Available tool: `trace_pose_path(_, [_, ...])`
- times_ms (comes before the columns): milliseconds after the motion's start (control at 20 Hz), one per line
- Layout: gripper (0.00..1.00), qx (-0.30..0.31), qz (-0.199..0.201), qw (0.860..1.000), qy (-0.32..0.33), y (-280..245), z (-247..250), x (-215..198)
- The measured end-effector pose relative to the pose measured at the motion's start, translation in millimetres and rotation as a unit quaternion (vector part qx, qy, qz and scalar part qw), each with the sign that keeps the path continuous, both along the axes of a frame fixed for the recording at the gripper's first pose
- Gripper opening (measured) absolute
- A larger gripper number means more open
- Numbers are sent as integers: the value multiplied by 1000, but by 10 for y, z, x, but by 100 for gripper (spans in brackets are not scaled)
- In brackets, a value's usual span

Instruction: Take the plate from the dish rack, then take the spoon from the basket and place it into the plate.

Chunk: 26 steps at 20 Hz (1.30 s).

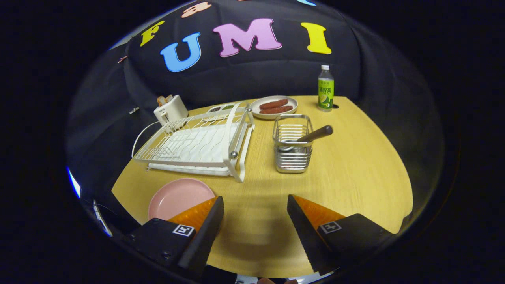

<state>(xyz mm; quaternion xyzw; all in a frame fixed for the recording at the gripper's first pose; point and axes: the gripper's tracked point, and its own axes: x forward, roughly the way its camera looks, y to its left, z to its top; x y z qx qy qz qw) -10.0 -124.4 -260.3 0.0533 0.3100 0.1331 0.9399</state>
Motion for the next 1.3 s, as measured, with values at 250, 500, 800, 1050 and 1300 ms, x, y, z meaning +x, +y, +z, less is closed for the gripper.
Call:
trace_pose_path(250, [98,-48,-31,993,-107,-590,224,369])
trace_pose_path(500, [99,-52,-28,985,-165,-756,245,706])
trace_pose_path(800, [99,-46,-7,976,-213,-658,159,1147])
trace_pose_path(1050, [95,-15,9,972,-233,-491,179,1207])
trace_pose_path(1300, [94,8,21,972,-234,-398,202,1200])
